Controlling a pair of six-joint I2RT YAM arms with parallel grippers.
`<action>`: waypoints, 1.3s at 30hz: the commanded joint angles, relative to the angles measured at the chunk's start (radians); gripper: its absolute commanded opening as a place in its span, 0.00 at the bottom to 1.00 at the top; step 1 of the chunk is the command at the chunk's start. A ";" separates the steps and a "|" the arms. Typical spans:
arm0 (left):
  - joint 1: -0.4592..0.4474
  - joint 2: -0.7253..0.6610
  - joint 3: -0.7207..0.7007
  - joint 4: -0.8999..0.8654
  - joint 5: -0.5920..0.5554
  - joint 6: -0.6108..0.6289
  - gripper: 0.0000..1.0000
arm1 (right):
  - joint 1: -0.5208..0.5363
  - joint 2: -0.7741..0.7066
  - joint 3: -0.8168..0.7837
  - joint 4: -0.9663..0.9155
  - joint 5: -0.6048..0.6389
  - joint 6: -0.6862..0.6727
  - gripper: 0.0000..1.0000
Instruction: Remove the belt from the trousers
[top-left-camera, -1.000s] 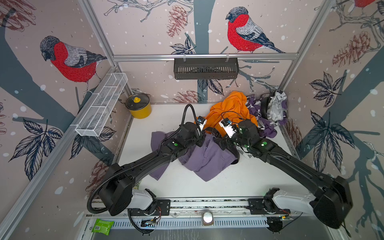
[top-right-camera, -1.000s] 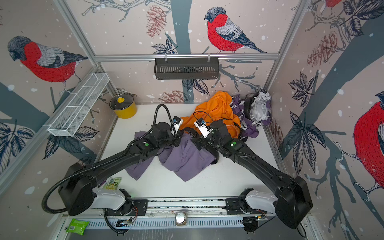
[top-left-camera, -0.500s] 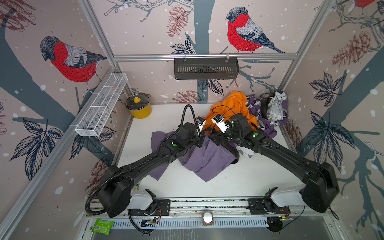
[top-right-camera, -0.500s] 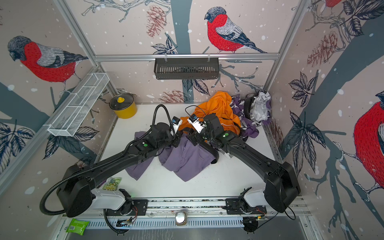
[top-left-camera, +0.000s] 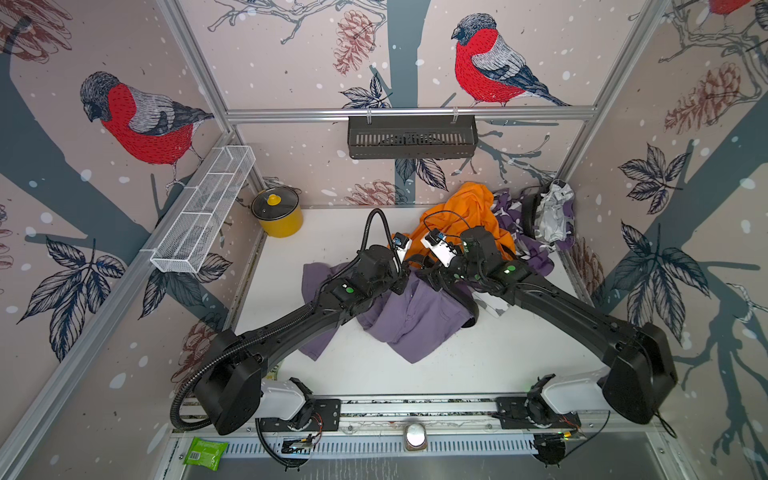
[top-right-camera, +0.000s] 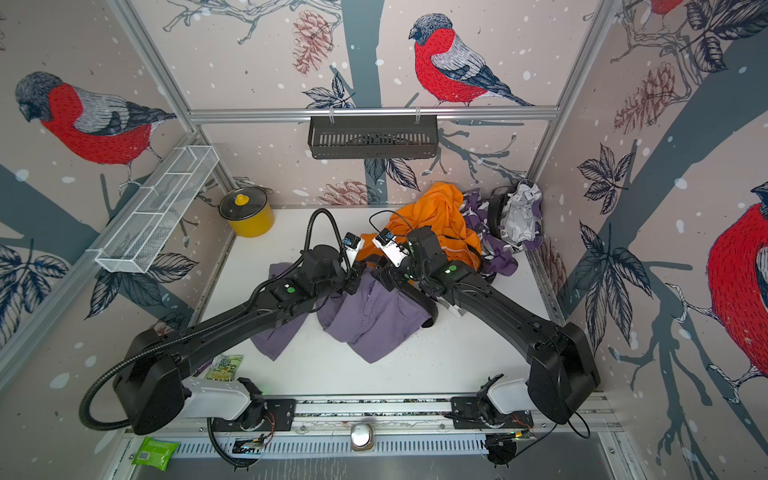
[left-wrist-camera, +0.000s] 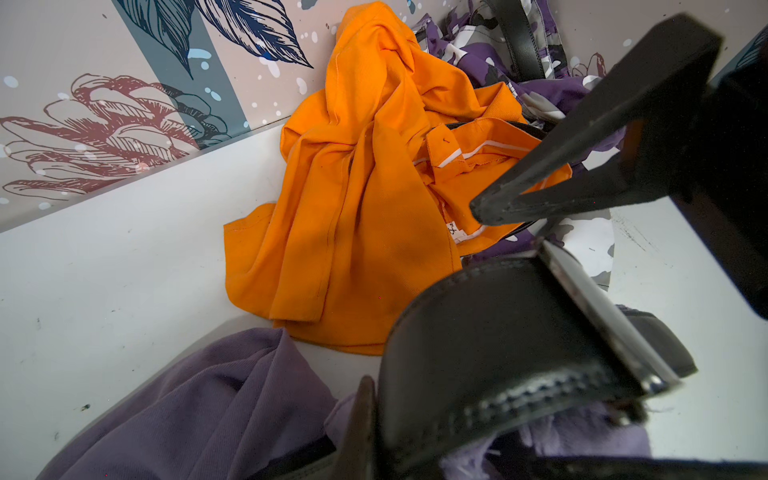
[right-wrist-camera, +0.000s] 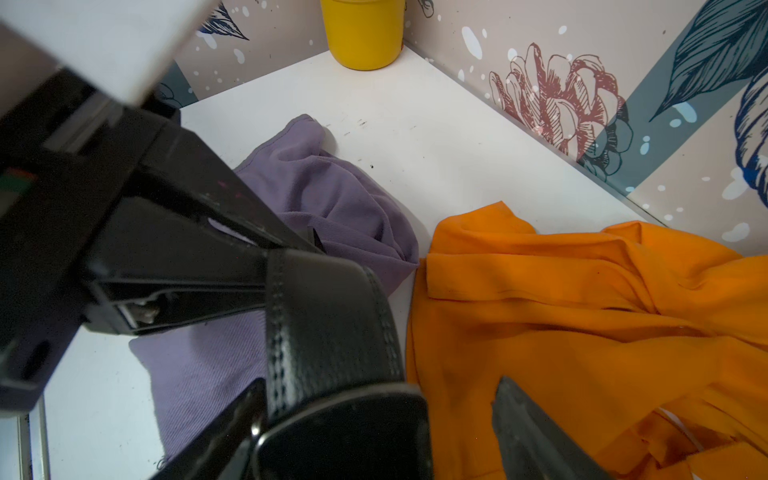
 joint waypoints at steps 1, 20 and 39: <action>-0.001 -0.005 0.010 0.018 0.019 -0.022 0.00 | -0.001 0.005 0.013 0.022 -0.032 0.007 0.83; 0.002 -0.021 -0.029 0.013 -0.047 -0.049 0.00 | -0.037 -0.032 -0.005 0.028 -0.085 0.021 0.16; 0.206 -0.064 -0.113 0.014 -0.063 -0.212 0.00 | -0.145 -0.136 -0.111 0.068 -0.140 0.093 0.04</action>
